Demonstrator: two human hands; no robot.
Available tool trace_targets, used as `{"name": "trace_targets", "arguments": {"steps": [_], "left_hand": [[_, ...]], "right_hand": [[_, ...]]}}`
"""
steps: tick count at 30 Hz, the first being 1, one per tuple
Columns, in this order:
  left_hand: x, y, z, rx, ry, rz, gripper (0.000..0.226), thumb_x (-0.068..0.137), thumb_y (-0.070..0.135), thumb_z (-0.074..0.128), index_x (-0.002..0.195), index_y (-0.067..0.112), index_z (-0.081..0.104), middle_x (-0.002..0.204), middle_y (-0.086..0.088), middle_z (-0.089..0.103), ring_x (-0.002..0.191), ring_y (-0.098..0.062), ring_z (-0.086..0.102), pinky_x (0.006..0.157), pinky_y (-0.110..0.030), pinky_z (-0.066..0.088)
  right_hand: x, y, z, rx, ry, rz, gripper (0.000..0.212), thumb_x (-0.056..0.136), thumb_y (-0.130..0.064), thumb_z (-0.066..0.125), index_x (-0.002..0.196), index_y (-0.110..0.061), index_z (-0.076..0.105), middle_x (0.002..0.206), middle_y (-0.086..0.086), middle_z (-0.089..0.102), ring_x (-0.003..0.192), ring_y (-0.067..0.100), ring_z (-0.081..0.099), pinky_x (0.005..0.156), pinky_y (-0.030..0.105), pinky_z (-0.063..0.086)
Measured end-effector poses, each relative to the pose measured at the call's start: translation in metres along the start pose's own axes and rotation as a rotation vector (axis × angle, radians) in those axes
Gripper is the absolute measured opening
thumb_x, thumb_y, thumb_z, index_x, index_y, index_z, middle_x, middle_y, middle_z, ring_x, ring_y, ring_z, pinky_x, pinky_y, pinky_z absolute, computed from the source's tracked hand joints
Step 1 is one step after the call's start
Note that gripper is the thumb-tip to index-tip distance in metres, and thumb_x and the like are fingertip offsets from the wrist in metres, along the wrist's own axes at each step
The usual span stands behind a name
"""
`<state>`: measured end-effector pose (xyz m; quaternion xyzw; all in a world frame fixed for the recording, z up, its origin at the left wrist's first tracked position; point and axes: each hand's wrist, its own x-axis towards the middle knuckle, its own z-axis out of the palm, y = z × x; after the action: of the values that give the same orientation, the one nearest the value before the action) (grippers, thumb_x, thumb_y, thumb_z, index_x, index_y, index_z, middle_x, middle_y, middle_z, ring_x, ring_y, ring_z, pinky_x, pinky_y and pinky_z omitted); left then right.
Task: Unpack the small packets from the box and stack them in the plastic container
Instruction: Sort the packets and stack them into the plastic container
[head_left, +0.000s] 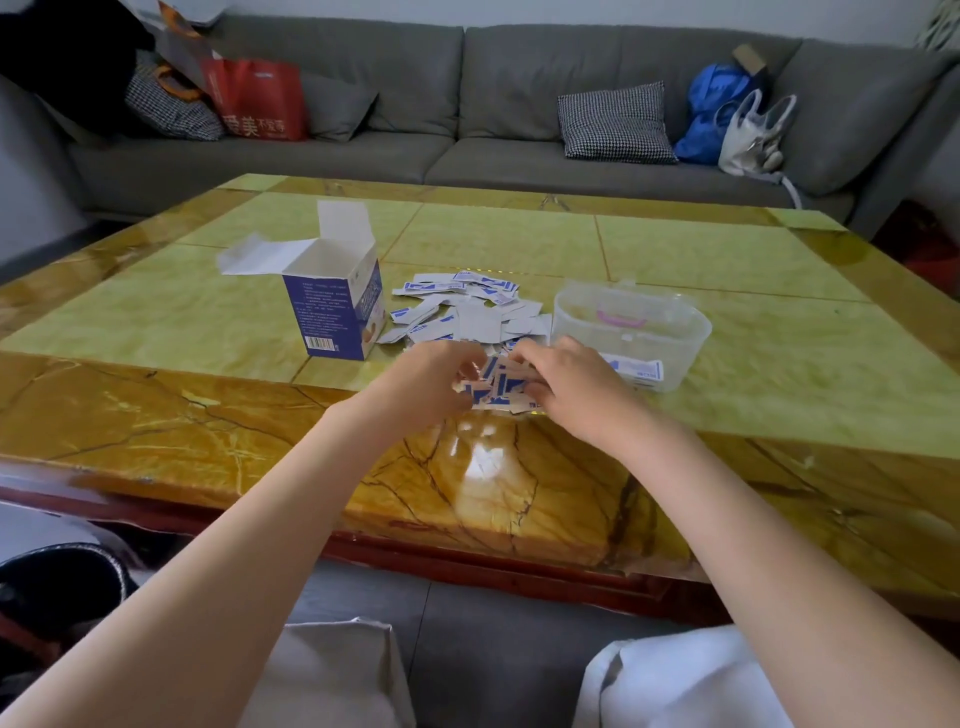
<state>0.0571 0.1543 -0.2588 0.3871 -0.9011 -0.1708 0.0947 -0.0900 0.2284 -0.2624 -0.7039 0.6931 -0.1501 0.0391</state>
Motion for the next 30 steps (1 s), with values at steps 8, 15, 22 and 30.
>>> {"name": "trace_targets", "arguments": {"steps": [8,15,22,30], "left_hand": [[-0.002,-0.009,0.004,0.025,-0.144,-0.130,0.043,0.080,0.030,0.069,0.119,0.017,0.055,0.118,-0.001,0.060,0.088,-0.009,0.052,0.062,-0.015,0.038],[0.001,-0.002,0.005,-0.011,-0.134,-0.111,0.036,0.081,0.030,0.068,0.113,0.018,0.060,0.107,0.001,0.063,0.083,-0.011,0.056,0.056,-0.014,0.039],[0.005,0.012,0.013,0.075,-0.109,-0.037,0.024,0.087,0.023,0.061,0.109,0.016,0.063,0.093,-0.005,0.064,0.082,-0.019,0.059,0.065,-0.026,0.046],[0.002,0.010,0.007,0.086,-0.027,-0.040,0.028,0.089,0.027,0.058,0.115,0.018,0.064,0.103,-0.005,0.066,0.089,-0.019,0.059,0.075,-0.029,0.049]], "right_hand": [[-0.001,-0.002,0.009,-0.016,-0.112,-0.060,0.027,0.093,-0.014,0.049,0.119,-0.015,0.057,0.111,0.003,0.058,0.103,0.020,0.055,0.084,0.033,0.048],[-0.011,0.018,-0.002,-0.094,-0.140,0.062,0.025,0.091,-0.029,0.055,0.113,-0.018,0.059,0.109,0.003,0.058,0.109,0.021,0.046,0.086,0.034,0.043],[-0.009,0.022,-0.005,0.050,-0.116,0.142,0.015,0.085,-0.013,0.062,0.098,-0.017,0.066,0.099,0.008,0.058,0.079,0.019,0.051,0.068,0.027,0.040],[-0.012,0.028,-0.011,0.030,-0.159,0.202,0.025,0.086,-0.016,0.061,0.111,-0.015,0.065,0.113,0.010,0.060,0.096,0.025,0.059,0.082,0.034,0.049]]}}
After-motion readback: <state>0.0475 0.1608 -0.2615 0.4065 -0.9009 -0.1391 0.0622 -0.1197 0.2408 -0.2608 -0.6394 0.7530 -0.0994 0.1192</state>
